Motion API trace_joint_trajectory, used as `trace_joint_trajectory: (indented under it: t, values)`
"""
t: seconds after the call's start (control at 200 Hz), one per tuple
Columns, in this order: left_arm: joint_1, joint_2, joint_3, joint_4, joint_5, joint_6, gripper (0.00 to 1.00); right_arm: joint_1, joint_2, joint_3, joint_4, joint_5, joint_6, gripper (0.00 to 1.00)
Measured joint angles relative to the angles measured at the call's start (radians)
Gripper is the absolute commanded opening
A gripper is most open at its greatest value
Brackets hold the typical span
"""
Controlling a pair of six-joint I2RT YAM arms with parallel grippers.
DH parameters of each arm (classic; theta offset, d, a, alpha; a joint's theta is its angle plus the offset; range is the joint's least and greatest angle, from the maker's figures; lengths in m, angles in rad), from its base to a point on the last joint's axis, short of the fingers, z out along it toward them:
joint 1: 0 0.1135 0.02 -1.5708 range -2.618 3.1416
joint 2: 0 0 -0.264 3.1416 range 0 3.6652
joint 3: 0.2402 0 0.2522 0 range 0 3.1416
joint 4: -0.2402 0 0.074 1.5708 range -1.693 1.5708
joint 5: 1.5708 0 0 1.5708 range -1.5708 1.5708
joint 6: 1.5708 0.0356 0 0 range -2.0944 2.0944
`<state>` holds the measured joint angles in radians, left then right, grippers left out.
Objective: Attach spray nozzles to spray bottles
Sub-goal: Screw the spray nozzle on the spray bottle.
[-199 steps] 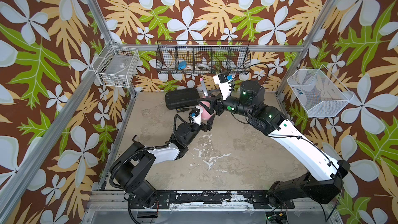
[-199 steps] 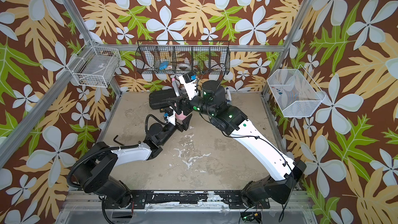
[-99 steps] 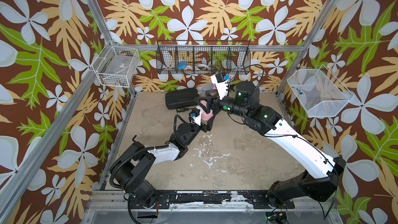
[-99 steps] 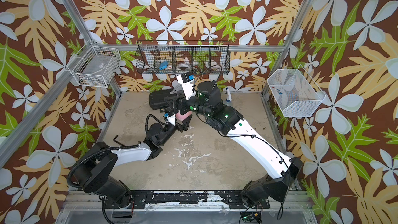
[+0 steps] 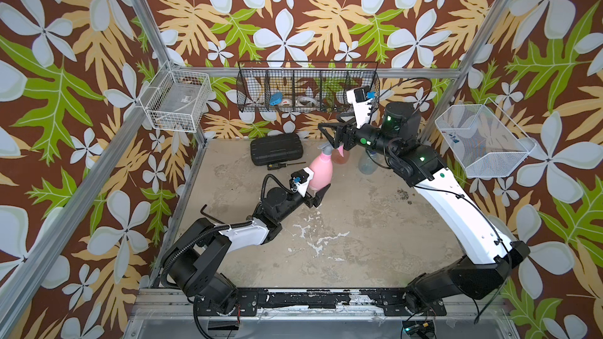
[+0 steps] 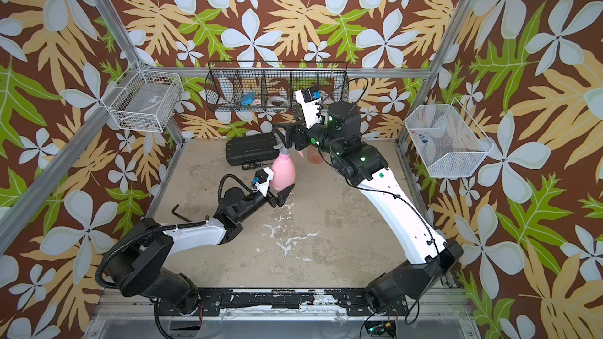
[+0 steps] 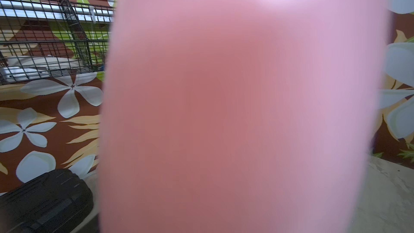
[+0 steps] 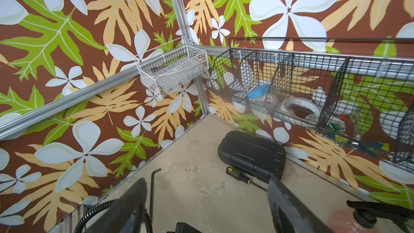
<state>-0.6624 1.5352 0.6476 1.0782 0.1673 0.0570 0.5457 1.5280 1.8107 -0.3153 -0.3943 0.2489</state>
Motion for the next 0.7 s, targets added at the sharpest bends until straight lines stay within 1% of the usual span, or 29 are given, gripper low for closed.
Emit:
trace_joint_trajectory:
  t: [0.135,0.22,0.355,0.535,0.621,0.701]
  values:
    - [0.016,0.0,0.0,-0.003,0.046,-0.018,0.55,-0.001,-0.005,-0.039,-0.006,-0.083,0.013,0.83]
    - [0.023,0.004,0.0,0.003,0.055,-0.032,0.55,-0.002,-0.033,-0.091,0.002,-0.104,0.019,0.82]
    - [0.029,0.012,0.005,0.011,0.07,-0.056,0.55,-0.002,-0.074,-0.151,0.016,-0.123,0.031,0.76]
    - [0.031,0.019,0.014,0.028,0.078,-0.08,0.54,-0.001,-0.116,-0.202,0.025,-0.127,0.034,0.76]
    - [0.031,0.019,0.014,0.034,0.081,-0.089,0.54,-0.001,-0.128,-0.216,0.025,-0.106,0.03,0.76]
    - [0.031,0.019,0.014,0.042,0.086,-0.104,0.54,-0.001,-0.133,-0.224,0.025,-0.087,0.018,0.73]
